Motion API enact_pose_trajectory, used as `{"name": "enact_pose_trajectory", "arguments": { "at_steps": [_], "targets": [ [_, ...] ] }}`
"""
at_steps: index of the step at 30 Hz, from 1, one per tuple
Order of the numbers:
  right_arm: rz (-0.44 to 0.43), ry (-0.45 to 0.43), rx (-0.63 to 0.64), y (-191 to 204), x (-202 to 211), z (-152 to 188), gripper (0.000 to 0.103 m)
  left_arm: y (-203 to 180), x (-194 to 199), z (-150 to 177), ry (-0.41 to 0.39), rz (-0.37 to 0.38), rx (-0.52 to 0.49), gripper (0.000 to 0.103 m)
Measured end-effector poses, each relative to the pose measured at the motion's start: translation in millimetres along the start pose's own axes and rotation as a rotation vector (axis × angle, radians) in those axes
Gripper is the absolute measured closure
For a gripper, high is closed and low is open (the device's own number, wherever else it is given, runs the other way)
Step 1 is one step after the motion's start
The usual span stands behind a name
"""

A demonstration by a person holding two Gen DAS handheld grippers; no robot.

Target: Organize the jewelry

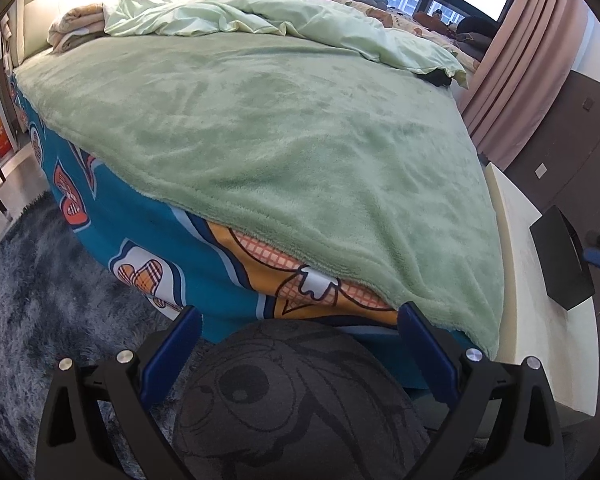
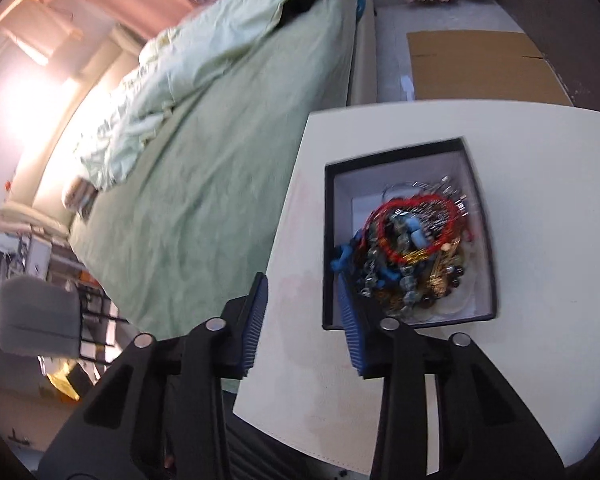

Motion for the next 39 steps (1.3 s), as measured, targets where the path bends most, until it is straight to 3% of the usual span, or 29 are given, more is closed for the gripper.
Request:
{"name": "enact_pose_trajectory", "arguments": {
  "at_steps": [4, 5, 7, 8, 12, 19, 21, 23, 24, 26, 28, 32, 34, 38, 39],
  "targets": [
    [0.091, 0.069, 0.035, 6, -26, 2, 0.072, 5, -3, -2, 0.012, 0.018, 0.023, 0.008],
    [0.125, 0.075, 0.044, 8, -31, 2, 0.076, 6, -3, -2, 0.014, 0.019, 0.026, 0.008],
    [0.162, 0.077, 0.033, 7, -35, 2, 0.093, 6, -4, -2, 0.016, 0.020, 0.028, 0.008],
    [0.150, 0.071, 0.000, 2, -34, 2, 0.095, 6, -4, -2, 0.017, 0.019, 0.028, 0.008],
    [0.030, -0.007, -0.080, -16, -17, 6, 0.096, 6, -5, -2, 0.018, 0.018, 0.029, 0.008],
    [-0.428, -0.271, -0.462, -123, 56, 41, 0.098, 6, -6, -2, 0.024, 0.000, 0.019, 0.008],
    [-0.507, -0.307, -0.570, -158, 63, 58, 0.092, 2, -7, -1, 0.025, -0.010, 0.004, 0.008],
    [-0.504, -0.341, -0.638, -187, 69, 77, 0.081, 0, -7, 0, 0.025, -0.021, -0.002, 0.008],
    [-0.537, -0.360, -0.657, -195, 71, 82, 0.060, -1, -7, 0, 0.024, -0.028, -0.006, 0.008],
    [-0.610, -0.404, -0.686, -206, 77, 94, 0.028, -3, -7, 1, 0.023, -0.039, -0.014, 0.008],
    [-0.603, -0.441, -0.656, -205, 85, 96, 0.027, -5, -7, 1, 0.024, -0.049, -0.023, 0.008],
    [-0.586, -0.426, -0.577, -187, 81, 81, 0.028, -8, -5, 2, 0.023, -0.062, -0.033, 0.008],
    [-0.566, -0.396, -0.540, -182, 77, 71, 0.037, -9, -6, 2, 0.027, -0.067, -0.033, 0.008],
    [-0.524, -0.327, -0.500, -169, 52, 61, 0.087, -10, -9, 1, 0.035, -0.079, -0.039, 0.008],
    [-0.559, -0.341, -0.504, -170, 51, 62, 0.092, -10, -9, 1, 0.036, -0.081, -0.042, 0.008]
  ]
}}
Point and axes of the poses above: each gripper's, at about its wrist camera, not at the fingertips, and x roughly against the way its jaws point, y to its left, z to its underside, the point moved 1 cm from there along -x, roughly the way its jaws point, and after that the axes turned 6 degrees about x, right-handed, at the moved point
